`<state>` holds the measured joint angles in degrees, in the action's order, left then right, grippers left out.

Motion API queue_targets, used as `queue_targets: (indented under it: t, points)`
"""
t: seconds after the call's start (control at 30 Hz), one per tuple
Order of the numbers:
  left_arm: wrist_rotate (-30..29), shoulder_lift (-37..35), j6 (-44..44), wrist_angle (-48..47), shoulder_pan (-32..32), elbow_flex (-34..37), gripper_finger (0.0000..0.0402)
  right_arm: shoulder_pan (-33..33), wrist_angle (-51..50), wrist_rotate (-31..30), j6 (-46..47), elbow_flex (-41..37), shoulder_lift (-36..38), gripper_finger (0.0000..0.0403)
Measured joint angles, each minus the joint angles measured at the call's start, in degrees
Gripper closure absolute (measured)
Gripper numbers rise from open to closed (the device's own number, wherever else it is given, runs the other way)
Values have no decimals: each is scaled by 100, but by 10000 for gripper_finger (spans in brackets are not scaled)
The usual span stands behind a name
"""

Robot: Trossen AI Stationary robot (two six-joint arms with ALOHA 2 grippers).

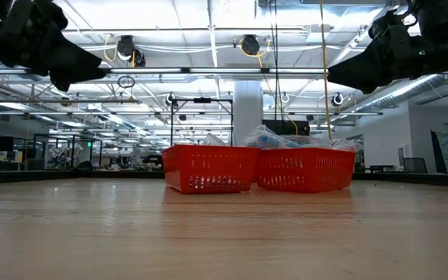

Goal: Pick & Place Travel size toiletries
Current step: Return to Home Position

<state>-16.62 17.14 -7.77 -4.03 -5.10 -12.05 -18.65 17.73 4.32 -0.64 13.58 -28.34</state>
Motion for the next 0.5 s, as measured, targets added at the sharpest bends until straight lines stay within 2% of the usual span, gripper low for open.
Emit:
queue_targets:
  t: [0.5]
  points:
    - [-2, -330, 10, 120, 0, 317, 215, 0, -2, -2, 0, 0, 0, 216]
